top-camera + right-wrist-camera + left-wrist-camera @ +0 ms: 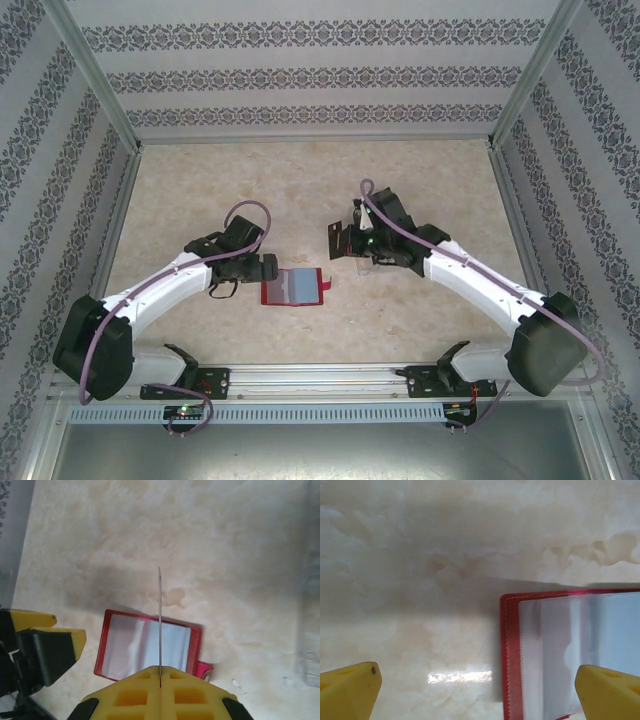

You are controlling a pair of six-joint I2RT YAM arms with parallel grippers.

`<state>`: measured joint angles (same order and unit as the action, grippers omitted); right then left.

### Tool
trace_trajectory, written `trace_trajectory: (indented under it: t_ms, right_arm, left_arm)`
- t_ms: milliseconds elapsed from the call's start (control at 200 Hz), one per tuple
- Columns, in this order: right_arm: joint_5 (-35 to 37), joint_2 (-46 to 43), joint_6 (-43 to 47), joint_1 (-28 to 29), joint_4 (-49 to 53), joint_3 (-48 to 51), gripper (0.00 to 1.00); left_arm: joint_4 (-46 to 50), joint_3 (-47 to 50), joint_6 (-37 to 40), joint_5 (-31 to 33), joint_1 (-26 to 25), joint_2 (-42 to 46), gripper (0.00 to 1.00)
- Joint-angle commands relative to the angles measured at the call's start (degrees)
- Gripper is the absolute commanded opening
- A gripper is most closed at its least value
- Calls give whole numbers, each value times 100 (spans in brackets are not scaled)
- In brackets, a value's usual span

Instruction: Put the credit cards into the card holder

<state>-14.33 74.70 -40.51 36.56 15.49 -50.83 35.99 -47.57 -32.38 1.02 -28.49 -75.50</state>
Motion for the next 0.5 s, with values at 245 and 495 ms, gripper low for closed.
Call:
trace_trajectory:
  t_ms: [245,495]
  right_arm:
    - [-77,-104,-1061,503,-1817,1074,0]
    - [-79,-101,-1158,541,-1948,1233,0]
  left_arm:
    - [284,-74,153,206,-339,-166,100]
    - [435,-203,215,699,-550,-576,100]
